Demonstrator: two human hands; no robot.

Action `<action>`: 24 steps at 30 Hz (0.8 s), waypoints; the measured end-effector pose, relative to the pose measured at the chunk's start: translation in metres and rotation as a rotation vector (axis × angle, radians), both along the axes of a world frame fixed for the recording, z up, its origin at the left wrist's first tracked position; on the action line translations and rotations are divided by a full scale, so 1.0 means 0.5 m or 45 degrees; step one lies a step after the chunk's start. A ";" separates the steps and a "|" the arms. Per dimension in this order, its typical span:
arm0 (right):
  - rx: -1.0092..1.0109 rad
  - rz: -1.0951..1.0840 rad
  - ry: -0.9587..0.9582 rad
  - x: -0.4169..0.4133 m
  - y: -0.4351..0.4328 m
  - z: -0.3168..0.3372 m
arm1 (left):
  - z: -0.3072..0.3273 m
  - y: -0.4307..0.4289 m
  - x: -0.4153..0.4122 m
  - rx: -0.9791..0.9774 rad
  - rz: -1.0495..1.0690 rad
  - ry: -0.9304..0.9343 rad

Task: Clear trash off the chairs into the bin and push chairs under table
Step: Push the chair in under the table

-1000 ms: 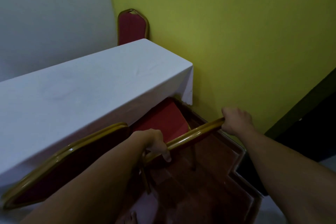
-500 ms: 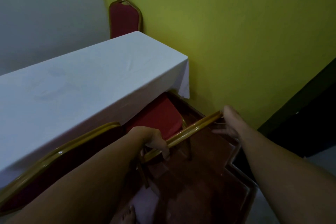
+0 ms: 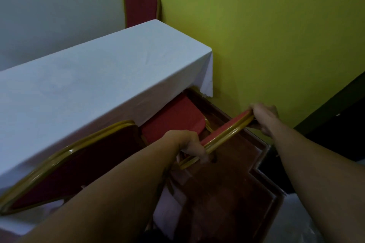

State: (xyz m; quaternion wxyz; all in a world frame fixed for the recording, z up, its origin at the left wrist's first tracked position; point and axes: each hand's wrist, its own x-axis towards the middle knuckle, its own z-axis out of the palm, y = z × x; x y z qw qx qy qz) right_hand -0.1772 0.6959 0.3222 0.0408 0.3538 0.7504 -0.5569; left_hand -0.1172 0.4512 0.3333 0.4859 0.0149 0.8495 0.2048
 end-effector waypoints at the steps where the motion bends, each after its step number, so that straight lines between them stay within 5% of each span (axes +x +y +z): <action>1: 0.015 -0.001 -0.010 -0.003 0.009 -0.001 | -0.002 0.011 -0.002 0.014 -0.010 0.002; 12: 0.051 -0.048 0.009 -0.046 0.045 0.012 | 0.002 0.058 -0.028 0.116 -0.033 -0.104; 19: -0.188 -0.017 0.158 -0.078 0.037 0.008 | -0.002 0.070 -0.054 0.188 0.046 0.206; 24: -0.333 0.228 0.042 -0.096 -0.038 0.014 | -0.014 0.037 -0.079 0.183 0.154 0.358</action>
